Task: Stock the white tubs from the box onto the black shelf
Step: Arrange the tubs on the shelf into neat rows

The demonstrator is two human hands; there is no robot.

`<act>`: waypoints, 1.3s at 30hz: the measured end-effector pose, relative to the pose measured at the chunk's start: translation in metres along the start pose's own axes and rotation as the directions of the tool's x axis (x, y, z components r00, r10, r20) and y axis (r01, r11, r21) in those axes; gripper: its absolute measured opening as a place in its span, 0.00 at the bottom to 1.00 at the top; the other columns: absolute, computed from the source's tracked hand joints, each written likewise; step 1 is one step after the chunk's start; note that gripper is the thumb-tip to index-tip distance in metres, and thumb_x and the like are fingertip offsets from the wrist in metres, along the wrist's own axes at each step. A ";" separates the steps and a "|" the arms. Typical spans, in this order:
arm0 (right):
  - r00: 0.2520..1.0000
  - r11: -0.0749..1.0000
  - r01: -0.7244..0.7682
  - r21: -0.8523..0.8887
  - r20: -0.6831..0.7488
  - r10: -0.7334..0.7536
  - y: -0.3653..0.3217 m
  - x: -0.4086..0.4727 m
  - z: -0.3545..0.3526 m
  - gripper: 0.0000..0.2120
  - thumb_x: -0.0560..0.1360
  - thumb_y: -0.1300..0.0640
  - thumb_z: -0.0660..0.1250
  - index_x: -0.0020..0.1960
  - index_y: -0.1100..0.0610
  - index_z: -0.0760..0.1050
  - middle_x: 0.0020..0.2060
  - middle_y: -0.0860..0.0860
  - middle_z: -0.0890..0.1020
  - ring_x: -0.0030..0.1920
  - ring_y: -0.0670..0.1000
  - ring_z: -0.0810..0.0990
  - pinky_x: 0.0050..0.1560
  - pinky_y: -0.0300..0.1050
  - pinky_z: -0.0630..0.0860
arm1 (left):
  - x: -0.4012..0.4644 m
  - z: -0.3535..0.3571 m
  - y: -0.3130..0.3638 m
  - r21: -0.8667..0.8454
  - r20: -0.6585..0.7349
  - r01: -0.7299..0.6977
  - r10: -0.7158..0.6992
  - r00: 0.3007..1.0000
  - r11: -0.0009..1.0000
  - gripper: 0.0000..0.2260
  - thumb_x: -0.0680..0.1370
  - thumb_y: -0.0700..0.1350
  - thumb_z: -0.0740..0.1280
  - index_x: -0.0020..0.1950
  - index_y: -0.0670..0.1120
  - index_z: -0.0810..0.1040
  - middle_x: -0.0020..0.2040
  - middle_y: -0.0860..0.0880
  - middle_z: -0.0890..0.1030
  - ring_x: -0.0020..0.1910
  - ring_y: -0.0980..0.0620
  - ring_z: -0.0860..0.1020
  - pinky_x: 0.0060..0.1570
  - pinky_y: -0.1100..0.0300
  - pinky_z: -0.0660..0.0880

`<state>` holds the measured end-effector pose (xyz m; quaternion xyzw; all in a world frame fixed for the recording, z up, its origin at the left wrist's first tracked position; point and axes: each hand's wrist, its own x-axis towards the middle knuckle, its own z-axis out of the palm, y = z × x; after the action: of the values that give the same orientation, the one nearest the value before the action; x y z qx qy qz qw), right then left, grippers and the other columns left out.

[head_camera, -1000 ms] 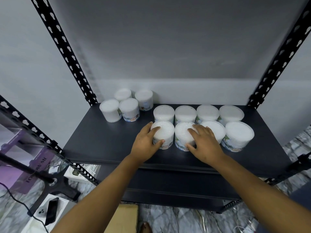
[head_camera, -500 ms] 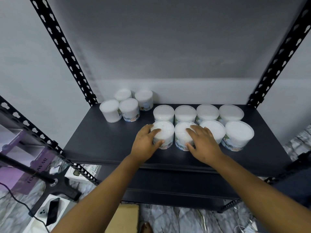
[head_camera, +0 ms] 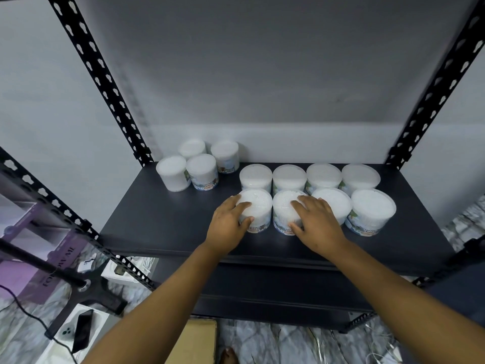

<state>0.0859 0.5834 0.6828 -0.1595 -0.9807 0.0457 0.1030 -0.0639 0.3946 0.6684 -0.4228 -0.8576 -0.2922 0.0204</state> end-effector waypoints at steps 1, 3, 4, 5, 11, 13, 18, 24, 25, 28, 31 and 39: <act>1.000 1.000 0.001 -0.001 -0.005 -0.001 0.000 0.000 0.000 0.25 0.75 0.49 0.66 0.69 0.57 0.69 0.68 0.56 0.70 0.70 0.57 0.66 0.72 0.55 0.55 | 0.000 0.000 -0.001 -0.003 -0.004 -0.007 0.007 1.000 1.000 0.18 0.76 0.47 0.70 0.64 0.44 0.77 0.70 0.41 0.71 0.70 0.41 0.67 0.70 0.45 0.64; 1.000 1.000 -0.003 -0.004 -0.011 0.003 -0.001 0.000 0.000 0.25 0.75 0.49 0.66 0.68 0.57 0.69 0.68 0.56 0.70 0.69 0.57 0.67 0.72 0.55 0.55 | 0.000 0.000 -0.001 -0.019 -0.013 -0.013 0.012 1.000 1.000 0.17 0.75 0.46 0.70 0.63 0.43 0.78 0.69 0.41 0.71 0.70 0.41 0.67 0.69 0.44 0.65; 1.000 1.000 -0.005 -0.007 -0.009 0.005 -0.001 0.000 0.000 0.25 0.75 0.49 0.66 0.68 0.57 0.69 0.68 0.56 0.70 0.69 0.57 0.67 0.72 0.54 0.55 | 0.001 0.001 -0.001 -0.031 -0.013 -0.012 0.012 1.000 0.999 0.17 0.75 0.46 0.70 0.63 0.44 0.78 0.69 0.41 0.71 0.70 0.41 0.67 0.69 0.44 0.65; 1.000 1.000 -0.008 -0.011 -0.007 0.008 -0.001 0.000 0.000 0.25 0.75 0.49 0.65 0.69 0.57 0.69 0.69 0.56 0.70 0.69 0.57 0.66 0.72 0.54 0.54 | 0.001 0.001 -0.002 -0.044 -0.008 -0.009 0.009 1.000 0.999 0.17 0.75 0.46 0.70 0.63 0.44 0.78 0.70 0.41 0.71 0.71 0.42 0.67 0.69 0.44 0.64; 1.000 1.000 -0.011 -0.010 -0.008 0.011 -0.002 0.000 -0.001 0.24 0.75 0.49 0.66 0.68 0.57 0.70 0.68 0.56 0.71 0.69 0.57 0.67 0.72 0.55 0.55 | 0.001 0.000 -0.003 -0.108 0.025 0.016 -0.014 1.000 0.994 0.17 0.76 0.45 0.69 0.65 0.45 0.76 0.72 0.44 0.68 0.73 0.46 0.63 0.72 0.51 0.61; 1.000 1.000 -0.010 -0.016 -0.004 0.010 -0.002 0.000 -0.001 0.24 0.75 0.49 0.66 0.68 0.58 0.70 0.68 0.57 0.71 0.69 0.58 0.68 0.72 0.56 0.56 | 0.000 0.000 -0.003 -0.115 0.029 0.021 -0.018 0.999 0.993 0.17 0.77 0.45 0.68 0.65 0.45 0.76 0.73 0.45 0.68 0.74 0.46 0.63 0.72 0.52 0.60; 1.000 1.000 -0.004 -0.010 0.000 0.004 -0.002 -0.001 -0.002 0.24 0.75 0.49 0.66 0.67 0.58 0.70 0.67 0.57 0.71 0.68 0.58 0.68 0.72 0.55 0.57 | 0.000 0.001 -0.004 -0.109 0.028 0.032 -0.029 0.999 0.993 0.17 0.77 0.47 0.68 0.65 0.47 0.76 0.73 0.46 0.68 0.74 0.47 0.62 0.72 0.49 0.61; 1.000 1.000 0.006 0.021 -0.002 -0.006 -0.001 -0.001 -0.004 0.23 0.74 0.50 0.68 0.66 0.59 0.71 0.66 0.58 0.72 0.67 0.59 0.69 0.71 0.54 0.57 | -0.001 0.001 -0.003 -0.091 -0.006 0.019 -0.019 1.000 0.996 0.17 0.76 0.47 0.70 0.64 0.46 0.77 0.71 0.45 0.70 0.71 0.45 0.66 0.71 0.48 0.63; 1.000 1.000 0.007 0.025 0.003 -0.007 0.000 0.000 -0.005 0.24 0.74 0.50 0.68 0.67 0.58 0.71 0.67 0.57 0.72 0.68 0.59 0.68 0.72 0.54 0.57 | 0.000 0.001 -0.004 -0.082 -0.012 0.015 -0.016 1.000 0.997 0.17 0.75 0.47 0.70 0.63 0.45 0.78 0.70 0.44 0.71 0.71 0.44 0.66 0.71 0.48 0.63; 1.000 0.999 -0.003 0.043 0.029 0.002 0.000 0.001 -0.007 0.26 0.75 0.48 0.66 0.69 0.57 0.69 0.69 0.56 0.69 0.70 0.57 0.66 0.73 0.52 0.54 | -0.001 0.001 -0.005 -0.070 -0.023 0.004 -0.005 1.000 0.998 0.18 0.74 0.48 0.71 0.63 0.45 0.78 0.69 0.44 0.72 0.70 0.43 0.67 0.69 0.45 0.64; 1.000 0.995 -0.020 0.094 0.008 0.020 -0.001 0.002 -0.008 0.28 0.73 0.46 0.68 0.68 0.58 0.70 0.69 0.57 0.70 0.70 0.58 0.66 0.72 0.53 0.55 | 0.000 -0.001 -0.005 -0.093 -0.024 -0.006 0.004 1.000 0.996 0.23 0.74 0.54 0.67 0.65 0.46 0.75 0.71 0.45 0.69 0.72 0.45 0.64 0.71 0.47 0.62; 1.000 0.986 0.003 0.166 -0.021 0.001 -0.031 0.044 -0.015 0.31 0.76 0.38 0.56 0.71 0.56 0.65 0.71 0.55 0.66 0.72 0.55 0.62 0.72 0.51 0.55 | 0.021 -0.024 -0.026 -0.117 -0.033 0.073 -0.077 0.996 0.990 0.24 0.79 0.57 0.62 0.72 0.49 0.68 0.75 0.49 0.64 0.75 0.50 0.58 0.74 0.51 0.57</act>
<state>0.0391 0.5687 0.7099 -0.1504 -0.9725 0.1255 0.1260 -0.1013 0.3853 0.6816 -0.3851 -0.8540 -0.3498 0.0008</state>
